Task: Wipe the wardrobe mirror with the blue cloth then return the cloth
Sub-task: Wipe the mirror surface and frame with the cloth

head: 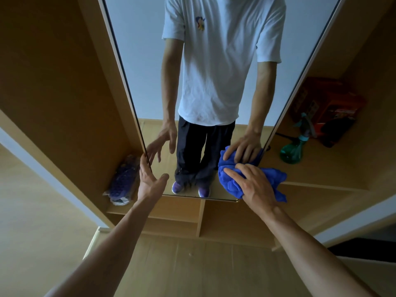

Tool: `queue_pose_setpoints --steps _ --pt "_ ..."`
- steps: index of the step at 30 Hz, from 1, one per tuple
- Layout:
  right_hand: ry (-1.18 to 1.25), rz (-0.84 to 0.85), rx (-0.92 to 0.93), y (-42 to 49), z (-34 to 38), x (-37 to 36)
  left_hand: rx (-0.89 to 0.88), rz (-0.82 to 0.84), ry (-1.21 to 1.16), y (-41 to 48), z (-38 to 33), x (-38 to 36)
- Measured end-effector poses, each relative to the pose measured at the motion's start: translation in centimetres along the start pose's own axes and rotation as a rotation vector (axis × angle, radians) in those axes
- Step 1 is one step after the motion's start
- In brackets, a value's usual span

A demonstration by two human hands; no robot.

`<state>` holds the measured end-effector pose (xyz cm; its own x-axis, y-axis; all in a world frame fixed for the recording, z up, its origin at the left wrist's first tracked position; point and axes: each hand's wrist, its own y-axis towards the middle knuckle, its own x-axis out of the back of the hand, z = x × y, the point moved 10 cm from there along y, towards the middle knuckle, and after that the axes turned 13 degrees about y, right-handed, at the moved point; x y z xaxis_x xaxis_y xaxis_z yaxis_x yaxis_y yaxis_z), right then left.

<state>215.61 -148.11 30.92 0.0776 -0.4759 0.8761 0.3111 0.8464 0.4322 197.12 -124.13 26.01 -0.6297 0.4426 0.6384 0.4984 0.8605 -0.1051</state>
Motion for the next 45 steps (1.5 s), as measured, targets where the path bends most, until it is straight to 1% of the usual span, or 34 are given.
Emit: queue_pose_setpoints --steps 3,7,9,11,14,17,22,27,35,40,45 --pt "0.052 0.044 -0.08 -0.6 -0.8 -1.3 -0.002 0.03 -0.015 0.0 0.1 0.2" --pt "0.191 0.007 -0.198 -1.0 -1.5 -0.4 -0.001 0.063 -0.035 -0.1 0.1 0.8" --pt "0.249 -0.086 -0.262 -1.4 -2.2 1.1 -0.007 0.082 -0.033 -0.1 0.1 0.8" --pt "0.343 -0.235 -0.33 -2.0 -3.2 3.2 -0.017 0.088 -0.035 -0.2 0.0 0.9" --pt "0.484 -0.423 -0.326 -2.3 -3.5 6.1 -0.019 0.093 -0.05 -0.2 -0.2 0.7" --pt "0.525 -0.527 -0.349 -2.1 -3.5 7.7 -0.012 0.097 -0.054 -0.2 -0.3 0.5" --pt "0.618 -0.632 -0.369 -1.8 -3.2 7.7 -0.018 0.103 -0.065 -0.1 -0.1 0.5" --pt "0.601 -0.637 -0.413 -1.9 -3.7 6.6 -0.037 0.114 -0.046 0.1 -0.1 0.7" --pt "0.597 -0.649 -0.423 -1.4 -2.6 5.5 -0.065 0.128 0.006 1.2 0.6 0.5" --pt "0.63 -0.662 -0.502 -1.2 -2.0 4.1 -0.064 0.173 -0.011 1.3 0.5 1.0" --pt "0.664 -0.591 -0.42 1.6 1.0 2.3 -0.064 0.203 0.01 1.8 1.0 1.0"
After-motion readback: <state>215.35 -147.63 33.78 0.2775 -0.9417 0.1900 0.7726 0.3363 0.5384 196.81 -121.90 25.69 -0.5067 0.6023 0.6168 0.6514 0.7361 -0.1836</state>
